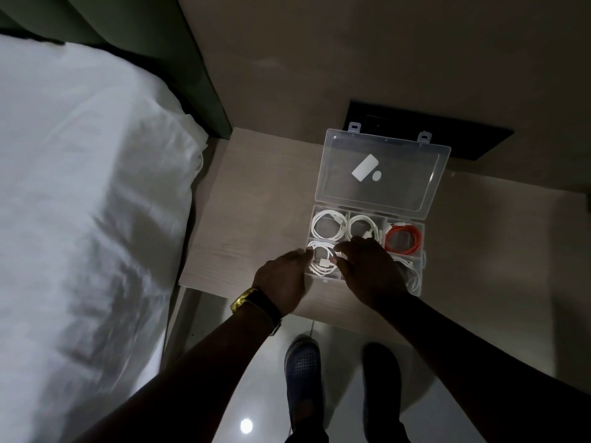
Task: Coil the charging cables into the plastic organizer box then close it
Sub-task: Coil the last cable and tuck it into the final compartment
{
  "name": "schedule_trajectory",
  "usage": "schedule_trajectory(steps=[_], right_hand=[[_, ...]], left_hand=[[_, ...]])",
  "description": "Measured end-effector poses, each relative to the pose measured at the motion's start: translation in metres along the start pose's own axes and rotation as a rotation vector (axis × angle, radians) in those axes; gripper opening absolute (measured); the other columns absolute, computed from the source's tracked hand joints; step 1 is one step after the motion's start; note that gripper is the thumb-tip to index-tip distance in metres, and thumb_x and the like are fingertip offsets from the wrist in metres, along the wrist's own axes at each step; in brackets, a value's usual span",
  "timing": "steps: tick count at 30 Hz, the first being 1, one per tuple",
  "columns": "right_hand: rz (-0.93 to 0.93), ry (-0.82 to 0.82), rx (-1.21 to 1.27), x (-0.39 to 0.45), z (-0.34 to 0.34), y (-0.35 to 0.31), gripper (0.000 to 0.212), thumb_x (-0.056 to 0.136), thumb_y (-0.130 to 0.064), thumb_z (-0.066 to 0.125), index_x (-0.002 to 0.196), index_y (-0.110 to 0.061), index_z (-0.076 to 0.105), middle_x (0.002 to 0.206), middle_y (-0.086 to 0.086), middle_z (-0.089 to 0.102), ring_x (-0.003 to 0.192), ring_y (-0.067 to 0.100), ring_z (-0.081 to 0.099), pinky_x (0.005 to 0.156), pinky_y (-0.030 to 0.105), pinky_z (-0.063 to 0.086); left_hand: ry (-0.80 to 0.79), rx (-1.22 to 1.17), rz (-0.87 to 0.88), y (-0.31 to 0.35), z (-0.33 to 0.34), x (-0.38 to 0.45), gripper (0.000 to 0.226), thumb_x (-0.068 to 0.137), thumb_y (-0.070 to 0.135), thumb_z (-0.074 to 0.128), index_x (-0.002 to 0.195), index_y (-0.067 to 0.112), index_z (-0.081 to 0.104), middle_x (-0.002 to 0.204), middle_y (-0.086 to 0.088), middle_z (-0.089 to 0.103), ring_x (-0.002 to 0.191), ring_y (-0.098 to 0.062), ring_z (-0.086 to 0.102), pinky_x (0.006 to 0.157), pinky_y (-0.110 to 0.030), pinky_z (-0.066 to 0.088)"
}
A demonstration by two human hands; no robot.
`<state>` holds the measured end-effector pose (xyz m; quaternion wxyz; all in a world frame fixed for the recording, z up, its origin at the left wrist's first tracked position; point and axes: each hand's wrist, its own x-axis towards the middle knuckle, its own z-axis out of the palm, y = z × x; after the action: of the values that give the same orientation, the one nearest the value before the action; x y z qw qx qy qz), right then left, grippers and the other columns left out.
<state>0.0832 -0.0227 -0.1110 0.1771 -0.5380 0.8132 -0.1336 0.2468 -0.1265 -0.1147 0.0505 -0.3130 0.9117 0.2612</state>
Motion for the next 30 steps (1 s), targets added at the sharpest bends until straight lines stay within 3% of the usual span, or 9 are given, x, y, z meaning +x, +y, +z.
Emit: schedule_trajectory(steps=[5, 8, 13, 17, 21, 24, 30], right_hand=[[0.025, 0.045, 0.074, -0.010, -0.007, 0.012, 0.013, 0.091, -0.023, 0.061, 0.098, -0.015, 0.069, 0.087, 0.007, 0.068, 0.084, 0.028, 0.063, 0.077, 0.038, 0.051], [0.048, 0.072, 0.121, -0.012, -0.015, 0.016, 0.009, 0.091, -0.020, 0.060, 0.092, -0.017, 0.069, 0.082, 0.004, 0.067, 0.080, 0.024, 0.062, 0.076, 0.033, 0.047], [0.082, 0.119, 0.168, -0.016, -0.031, 0.025, 0.014, 0.094, -0.024, 0.058, 0.094, -0.018, 0.070, 0.084, 0.002, 0.068, 0.080, 0.019, 0.062, 0.072, 0.028, 0.046], [0.102, 0.163, 0.167, -0.018, -0.042, 0.033, 0.023, 0.093, -0.029, 0.052, 0.094, -0.019, 0.073, 0.086, 0.000, 0.073, 0.084, 0.016, 0.063, 0.071, 0.020, 0.034], [0.122, 0.143, 0.186, -0.022, -0.046, 0.042, 0.025, 0.093, -0.032, 0.050, 0.094, -0.021, 0.072, 0.088, -0.002, 0.073, 0.084, 0.015, 0.065, 0.069, 0.021, 0.037], [0.126, 0.123, 0.186, -0.026, -0.042, 0.044, 0.019, 0.093, -0.030, 0.056, 0.097, -0.022, 0.072, 0.091, -0.003, 0.073, 0.085, 0.014, 0.065, 0.070, 0.019, 0.037], [-0.030, -0.113, 0.143, -0.022, -0.013, 0.015, 0.026, 0.088, -0.028, 0.064, 0.112, -0.020, 0.070, 0.106, 0.001, 0.068, 0.098, 0.027, 0.060, 0.089, 0.036, 0.048]], left_hand=[[0.201, -0.037, 0.022, 0.003, 0.007, -0.006, 0.042, 0.080, 0.018, 0.049, 0.117, 0.027, 0.066, 0.100, -0.005, 0.073, 0.081, -0.035, 0.069, 0.061, -0.038, 0.053], [0.246, -0.075, -0.029, 0.008, 0.007, -0.005, 0.030, 0.080, 0.016, 0.057, 0.102, 0.030, 0.072, 0.094, -0.002, 0.074, 0.079, -0.033, 0.069, 0.059, -0.036, 0.053], [0.216, -0.120, -0.153, 0.015, 0.004, 0.001, 0.023, 0.075, 0.017, 0.060, 0.093, 0.030, 0.055, 0.070, 0.001, 0.070, 0.069, -0.034, 0.066, 0.057, -0.035, 0.052], [0.228, -0.174, -0.178, 0.014, -0.001, 0.004, 0.016, 0.074, 0.020, 0.062, 0.088, 0.028, 0.061, 0.072, 0.000, 0.072, 0.074, -0.035, 0.067, 0.061, -0.036, 0.053], [0.246, -0.191, -0.160, 0.011, -0.003, 0.007, 0.005, 0.074, 0.030, 0.068, 0.079, 0.028, 0.068, 0.077, 0.004, 0.074, 0.072, -0.023, 0.069, 0.062, -0.033, 0.053], [0.221, -0.157, -0.141, 0.007, 0.002, 0.006, 0.014, 0.074, 0.039, 0.077, 0.082, 0.027, 0.072, 0.083, 0.003, 0.072, 0.075, -0.020, 0.068, 0.062, -0.031, 0.052], [0.207, -0.068, -0.115, 0.008, 0.011, 0.004, 0.023, 0.076, 0.043, 0.067, 0.094, 0.029, 0.070, 0.090, 0.000, 0.070, 0.076, -0.026, 0.069, 0.061, -0.030, 0.048]])
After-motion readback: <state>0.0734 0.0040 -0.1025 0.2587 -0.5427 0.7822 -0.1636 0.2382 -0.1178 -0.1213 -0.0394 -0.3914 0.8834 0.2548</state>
